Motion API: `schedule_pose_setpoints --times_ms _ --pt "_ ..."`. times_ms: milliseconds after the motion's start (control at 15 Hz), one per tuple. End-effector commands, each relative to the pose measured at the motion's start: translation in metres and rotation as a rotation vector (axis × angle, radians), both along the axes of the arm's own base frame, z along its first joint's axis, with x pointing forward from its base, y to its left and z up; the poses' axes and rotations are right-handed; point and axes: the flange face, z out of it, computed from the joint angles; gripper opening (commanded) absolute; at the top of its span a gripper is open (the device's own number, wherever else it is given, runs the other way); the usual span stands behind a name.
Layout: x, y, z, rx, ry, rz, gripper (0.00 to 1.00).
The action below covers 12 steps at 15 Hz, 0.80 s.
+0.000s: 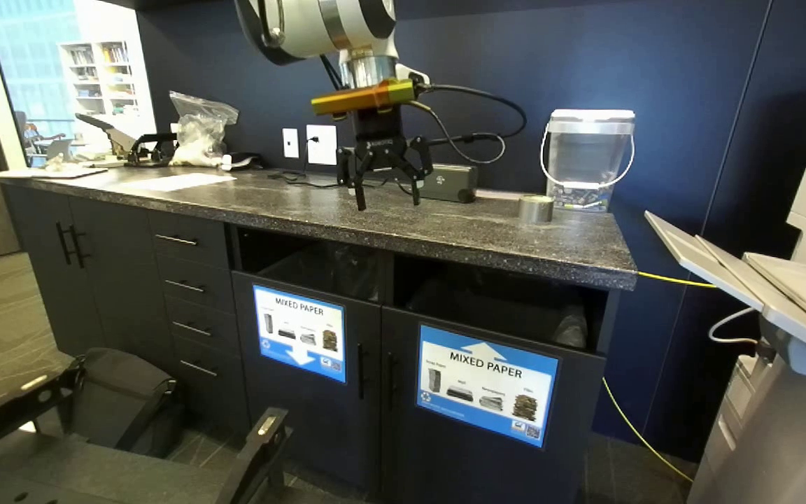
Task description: Throw the paper on the table in the bin on the right
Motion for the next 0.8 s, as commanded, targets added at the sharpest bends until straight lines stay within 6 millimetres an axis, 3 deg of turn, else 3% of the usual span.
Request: schedule_pose_setpoints --times_ms 0,333,733 --pt "-0.053 0.007 0.039 -0.006 0.01 0.018 1.0" --pt "-0.114 0.01 0.076 0.014 0.034 0.056 1.0" --pt "-0.199 0.032 0.109 0.156 0.017 0.104 1.0"
